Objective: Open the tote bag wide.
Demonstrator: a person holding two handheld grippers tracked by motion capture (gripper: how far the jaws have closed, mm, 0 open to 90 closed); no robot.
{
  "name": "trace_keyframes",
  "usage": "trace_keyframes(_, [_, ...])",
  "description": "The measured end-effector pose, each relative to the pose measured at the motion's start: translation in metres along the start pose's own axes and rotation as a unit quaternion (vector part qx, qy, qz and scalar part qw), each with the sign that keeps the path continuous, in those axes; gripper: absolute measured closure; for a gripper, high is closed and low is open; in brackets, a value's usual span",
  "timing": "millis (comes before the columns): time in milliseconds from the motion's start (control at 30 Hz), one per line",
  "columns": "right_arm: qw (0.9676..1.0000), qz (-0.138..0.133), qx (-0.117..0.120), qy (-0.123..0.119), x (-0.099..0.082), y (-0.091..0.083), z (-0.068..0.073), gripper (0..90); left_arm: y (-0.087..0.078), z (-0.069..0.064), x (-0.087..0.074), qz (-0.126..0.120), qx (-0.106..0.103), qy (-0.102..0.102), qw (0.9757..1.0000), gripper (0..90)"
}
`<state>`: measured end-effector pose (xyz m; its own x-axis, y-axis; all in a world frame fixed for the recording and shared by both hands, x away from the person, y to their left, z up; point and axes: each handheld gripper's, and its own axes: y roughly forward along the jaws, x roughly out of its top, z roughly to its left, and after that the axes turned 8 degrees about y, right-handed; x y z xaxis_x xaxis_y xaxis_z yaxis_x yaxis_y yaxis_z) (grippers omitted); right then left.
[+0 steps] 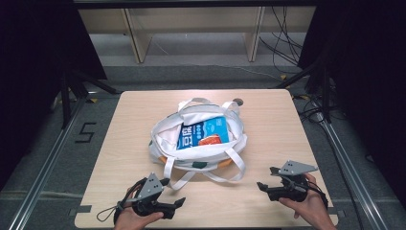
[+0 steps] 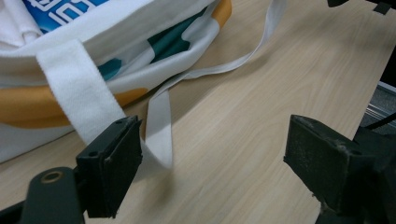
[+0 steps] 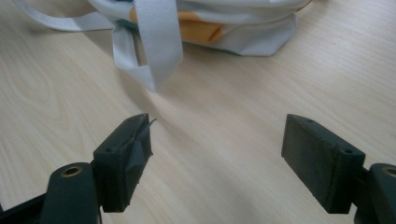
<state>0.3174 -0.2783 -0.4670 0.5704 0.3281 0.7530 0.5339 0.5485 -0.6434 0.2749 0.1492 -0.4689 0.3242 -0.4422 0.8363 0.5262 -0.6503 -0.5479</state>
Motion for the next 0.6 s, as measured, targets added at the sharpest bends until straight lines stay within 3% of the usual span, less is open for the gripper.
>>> trace_keyframes(33, [0.9999,0.009,0.004,0.006,-0.003,-0.001,0.001,24.1,-0.001,0.002,-0.003,0.001,0.0,0.015,0.9999,17.9])
trace_keyframes(67, [1.0,0.002,-0.001,0.001,-0.004,-0.001,0.001,24.1,0.0,-0.001,-0.005,0.0,0.003,-0.004,1.0,17.9])
trace_keyframes(133, [0.9999,0.009,-0.002,0.011,-0.008,-0.002,0.003,23.1,-0.001,0.002,-0.007,0.008,0.007,0.016,0.9998,18.0])
trace_keyframes(167, [1.0,0.008,-0.001,0.001,-0.008,-0.002,0.001,23.0,-0.002,0.002,-0.008,0.011,0.006,0.015,0.9998,17.9])
trace_keyframes(267, [0.9999,0.011,-0.002,0.001,-0.012,-0.002,0.002,23.0,-0.001,0.0,-0.011,0.01,0.003,0.011,0.9999,17.9])
trace_keyframes(300, [0.9996,0.022,-0.003,0.019,-0.017,-0.003,0.007,22.9,0.0,-0.002,-0.014,0.014,0.007,0.0,0.9999,17.9])
trace_keyframes(333, [0.9996,0.022,-0.003,0.019,-0.017,-0.003,0.007,22.9,0.0,-0.002,-0.014,0.014,0.007,0.0,0.9999,17.9])
trace_keyframes(400, [0.9998,0.02,-0.006,-0.003,-0.021,-0.003,0.006,23.0,0.001,-0.003,-0.016,0.012,0.003,-0.004,0.9999,17.9])
trace_keyframes(467, [0.9997,0.024,-0.003,-0.004,-0.023,-0.004,0.006,23.0,0.002,-0.003,-0.019,0.015,0.002,-0.003,0.9999,17.9])
trace_keyframes(500, [0.9996,0.027,-0.004,0.009,-0.025,-0.004,0.009,23.0,0.001,-0.002,-0.02,0.03,0.005,0.008,0.9995,17.8])
trace_keyframes(533, [0.9995,0.03,-0.006,-0.005,-0.028,-0.004,0.008,23.2,0.002,-0.003,-0.021,0.021,0.004,-0.002,0.9998,17.8])
trace_keyframes(600, [0.9994,0.035,-0.006,-0.006,-0.03,-0.005,0.009,23.3,0.002,-0.002,-0.023,0.027,0.004,0.009,0.9996,17.8])
